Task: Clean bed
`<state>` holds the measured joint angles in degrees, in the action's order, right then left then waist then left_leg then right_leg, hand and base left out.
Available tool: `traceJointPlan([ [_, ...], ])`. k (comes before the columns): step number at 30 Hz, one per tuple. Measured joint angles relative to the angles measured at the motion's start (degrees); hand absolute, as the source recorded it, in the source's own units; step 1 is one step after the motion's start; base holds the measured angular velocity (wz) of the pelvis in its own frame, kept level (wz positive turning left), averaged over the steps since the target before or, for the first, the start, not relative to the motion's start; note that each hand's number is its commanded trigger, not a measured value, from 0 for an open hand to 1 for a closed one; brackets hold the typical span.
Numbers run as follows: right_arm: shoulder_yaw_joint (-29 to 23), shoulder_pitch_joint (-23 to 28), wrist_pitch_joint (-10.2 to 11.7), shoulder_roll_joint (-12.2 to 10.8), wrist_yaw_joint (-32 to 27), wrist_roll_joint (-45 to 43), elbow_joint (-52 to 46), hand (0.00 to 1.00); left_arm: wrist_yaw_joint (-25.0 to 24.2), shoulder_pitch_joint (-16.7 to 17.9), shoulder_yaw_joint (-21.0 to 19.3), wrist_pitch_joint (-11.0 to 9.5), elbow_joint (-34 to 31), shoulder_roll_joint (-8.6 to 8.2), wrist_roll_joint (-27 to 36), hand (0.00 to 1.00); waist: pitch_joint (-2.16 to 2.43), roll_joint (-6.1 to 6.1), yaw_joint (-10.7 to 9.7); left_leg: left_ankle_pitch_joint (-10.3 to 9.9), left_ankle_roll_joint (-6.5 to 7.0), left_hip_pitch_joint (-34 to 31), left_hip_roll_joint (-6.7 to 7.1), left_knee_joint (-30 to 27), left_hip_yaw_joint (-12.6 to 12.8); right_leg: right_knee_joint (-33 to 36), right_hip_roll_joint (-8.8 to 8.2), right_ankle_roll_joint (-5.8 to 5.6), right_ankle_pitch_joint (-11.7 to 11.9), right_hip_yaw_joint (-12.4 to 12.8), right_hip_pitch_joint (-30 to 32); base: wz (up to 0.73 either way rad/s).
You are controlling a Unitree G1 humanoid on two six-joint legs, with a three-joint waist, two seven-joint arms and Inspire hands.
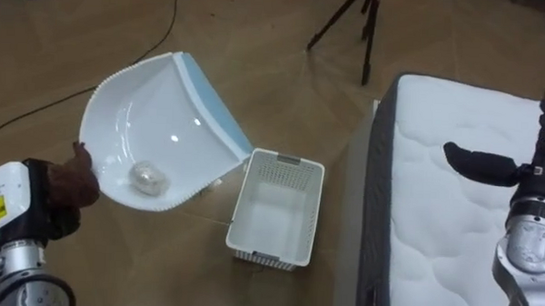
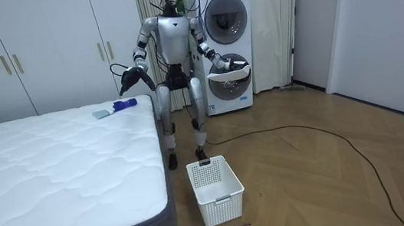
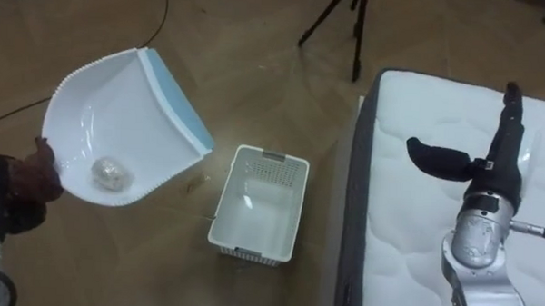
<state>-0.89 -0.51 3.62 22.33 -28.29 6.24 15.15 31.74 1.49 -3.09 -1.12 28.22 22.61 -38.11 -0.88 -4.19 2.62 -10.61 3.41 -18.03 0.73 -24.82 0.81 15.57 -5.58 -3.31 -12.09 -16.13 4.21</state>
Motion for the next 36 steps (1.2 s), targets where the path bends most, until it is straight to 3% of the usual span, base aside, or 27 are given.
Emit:
traceJointPlan([
  [7,0.2,-1.0,0.1,0.0,1.2,-0.1,4.1,0.0,-0.3,-3.8,0.1,-0.8,0.3,1.23,-2.5,1.0,-0.18,0.29,-0.4,-0.5,0.06,-0.9,-0.03,-0.8,0.7,0.9,0.17,0.01,0.0,0.4,0.4,0.04],
  [8,0.3,-1.3,0.1,0.0,1.3,-0.2,5.2,0.0,-0.6,-5.0,0.2,-0.9,0.7,1.63,-2.4,1.0,-0.41,0.74,-0.5,-0.8,0.18,-1.5,-0.29,-1.3,0.5,2.6,0.28,0.0,0.0,0.4,1.4,0.13],
  [11,1.5,-1.4,0.1,0.0,1.3,-0.2,6.6,0.0,-1.9,-7.9,1.3,-1.0,2.3,4.15,-2.9,1.0,-0.68,1.14,-0.8,-0.8,0.24,-3.8,-0.39,-2.5,-1.1,6.1,0.31,-0.02,0.0,2.1,4.6,0.13],
  [13,1.9,-1.4,0.1,0.0,1.7,-0.2,7.9,0.0,-2.4,-9.0,2.5,-0.9,2.6,5.54,-3.2,1.0,-0.89,1.57,-1.0,-0.9,0.47,-5.3,-0.23,-3.8,-1.6,6.1,0.33,-0.02,0.0,1.9,5.3,0.16],
  [15,2.2,-1.9,0.1,0.0,1.9,-0.9,10.9,0.0,-3.5,-11.3,4.9,-0.9,4.3,6.45,-4.1,1.0,-1.26,2.76,-1.3,-0.9,0.91,-6.8,0.34,-4.7,-2.7,6.5,0.26,-0.02,0.0,2.1,6.5,0.21],
  [18,3.1,-1.9,0.2,-0.2,2.9,-4.8,13.8,0.0,-3.9,-11.7,7.0,-1.1,7.9,7.48,-4.2,1.0,-1.22,3.89,-1.9,-0.5,1.53,-8.3,1.29,-4.9,-3.1,8.6,-0.46,-0.21,-0.6,3.3,9.0,0.07],
  [21,4.3,-2.2,0.2,-0.8,3.4,-4.8,16.2,0.0,-5.2,-12.0,9.6,-0.9,10.4,9.36,-4.2,1.0,-1.3,4.36,-3.9,0.3,1.67,-10.4,2.61,-5.2,-4.4,12.1,-1.47,-0.13,-1.9,3.9,12.4,0.25],
  [24,5.1,-3.0,0.6,-1.3,3.5,-4.5,18.6,0.0,-5.3,-12.9,13.0,-1.0,13.6,11.02,-5.0,1.0,-1.49,4.69,-5.1,0.8,1.4,-12.6,3.35,-6.1,-4.6,13.4,-1.31,0.19,-2.7,5.2,18.4,0.18],
  [27,6.1,-3.2,1.1,-1.2,3.5,-6.7,19.7,0.0,-5.4,-13.4,14.2,-1.7,17.0,13.06,-7.7,1.0,-1.62,6.19,-6.8,1.2,0.77,-15.2,3.97,-6.1,-4.2,16.8,-1.61,1.78,-2.9,5.1,22.9,0.2],
  [30,6.4,-2.5,1.3,-1.2,3.4,-7.0,20.1,0.0,-6.0,-13.8,14.8,-0.6,18.2,14.74,-7.7,1.0,-1.74,7.72,-7.2,1.7,0.39,-17.2,3.91,-6.0,-2.9,19.6,-2.15,2.47,-3.6,5.6,26.2,-0.06],
  [33,6.4,-2.6,1.3,-1.2,3.5,-9.2,20.1,0.0,-7.5,-13.8,14.8,0.5,19.0,15.02,-7.8,1.0,-1.7,10.05,-8.8,1.8,0.27,-18.3,3.94,-5.9,-2.2,20.4,-2.51,2.64,-4.2,5.8,27.8,-0.01],
  [36,6.3,-2.6,1.3,-1.1,3.8,-9.2,20.1,0.0,-9.5,-14.1,15.3,1.0,19.0,16.16,-7.8,1.0,-1.71,10.9,-10.3,1.7,0.38,-18.8,4.15,-5.9,0.4,22.9,-3.68,2.37,-5.7,6.9,29.6,0.02],
])
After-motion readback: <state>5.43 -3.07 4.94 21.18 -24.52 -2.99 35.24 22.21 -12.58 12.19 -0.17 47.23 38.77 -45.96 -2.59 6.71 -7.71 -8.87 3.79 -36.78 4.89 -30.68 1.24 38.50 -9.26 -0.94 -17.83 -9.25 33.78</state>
